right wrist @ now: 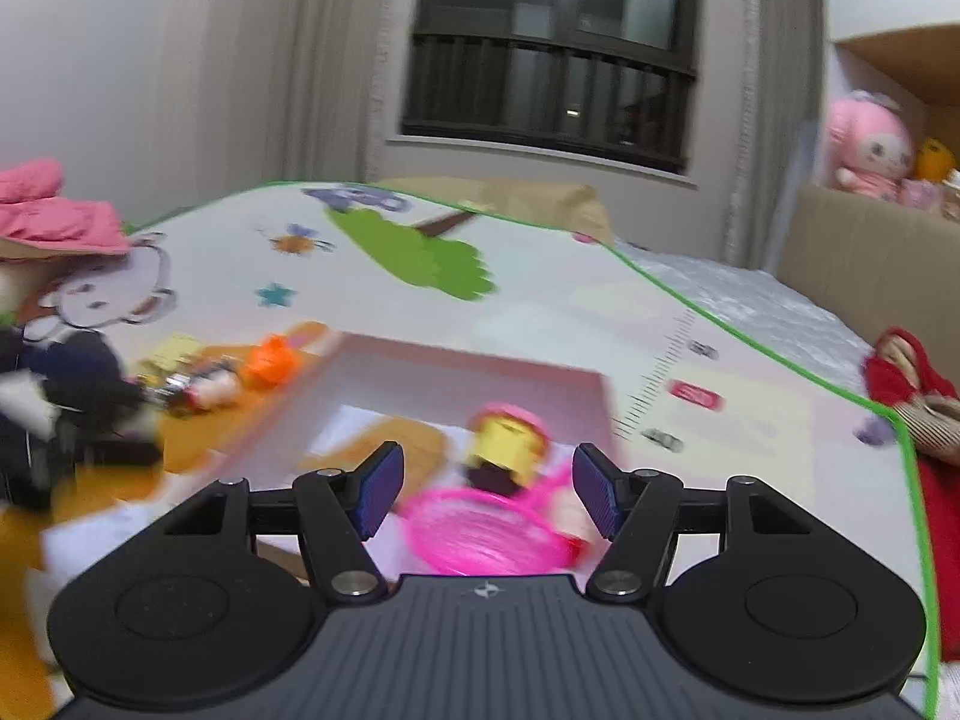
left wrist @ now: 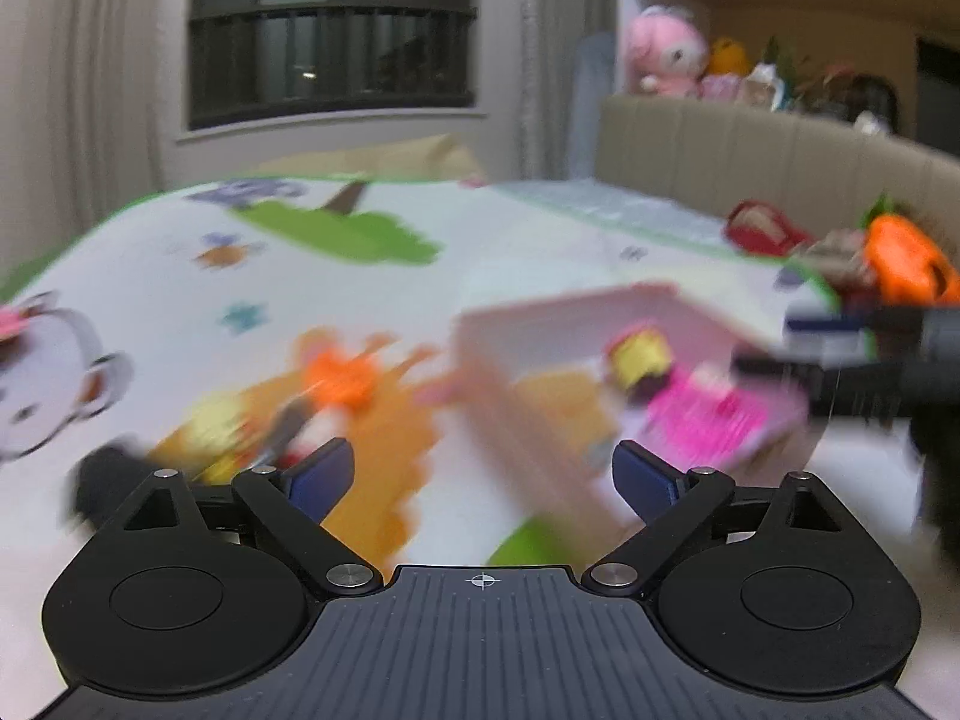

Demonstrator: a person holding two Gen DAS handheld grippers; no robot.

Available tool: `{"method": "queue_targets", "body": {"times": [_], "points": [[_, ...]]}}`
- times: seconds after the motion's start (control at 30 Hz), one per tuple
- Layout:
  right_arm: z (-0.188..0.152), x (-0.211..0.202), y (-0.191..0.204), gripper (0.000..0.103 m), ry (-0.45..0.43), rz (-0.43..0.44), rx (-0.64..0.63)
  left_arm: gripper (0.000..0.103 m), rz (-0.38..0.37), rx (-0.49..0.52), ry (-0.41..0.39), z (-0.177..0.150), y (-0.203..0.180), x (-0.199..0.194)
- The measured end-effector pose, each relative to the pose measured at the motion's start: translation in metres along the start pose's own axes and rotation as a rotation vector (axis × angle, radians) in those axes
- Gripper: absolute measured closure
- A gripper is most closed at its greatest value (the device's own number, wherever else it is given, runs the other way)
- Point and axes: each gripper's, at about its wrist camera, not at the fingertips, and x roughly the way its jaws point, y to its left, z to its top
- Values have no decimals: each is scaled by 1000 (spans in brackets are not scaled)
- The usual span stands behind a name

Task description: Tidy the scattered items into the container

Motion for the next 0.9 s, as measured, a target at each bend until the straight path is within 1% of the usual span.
{"method": "queue_targets", "body": {"times": [0.07,0.13,0.2,0.27,0.33,0.43,0.5,0.57,0.6,0.67,0.73,0.77,0.8,0.83,0.87,0.9], "points": [[16,3,22,40,1,56,-20,4,35,-32,10,-16,13,-12],[35,14,45,40,38,141,-26,3,33,-107,17,-28,33,-21],[57,34,64,40,109,223,6,3,26,-174,9,-34,51,-24],[79,61,82,40,207,275,58,3,19,-235,-10,-36,68,-26],[97,92,98,40,292,274,88,2,-12,-295,-36,-40,82,-28],[117,142,118,40,366,216,57,1,-49,-346,-50,-51,95,-35],[125,175,131,40,398,167,34,1,-23,-354,-28,-57,98,-38],[127,207,141,40,423,118,39,1,20,-343,-3,-59,96,-38],[125,222,145,42,442,99,51,1,35,-342,1,-59,96,-39],[119,249,152,46,490,66,97,1,35,-339,2,-59,95,-41],[111,266,154,49,518,52,136,0,33,-331,-3,-59,93,-44],[107,272,156,53,526,46,149,0,34,-325,-3,-59,93,-45],[104,276,158,67,529,50,158,0,35,-321,2,-59,92,-44],[101,277,161,74,535,75,170,0,36,-320,10,-59,91,-44],[98,277,165,77,547,117,186,0,35,-322,18,-59,91,-43],[96,275,171,77,556,159,191,0,35,-324,23,-59,90,-44]]}}
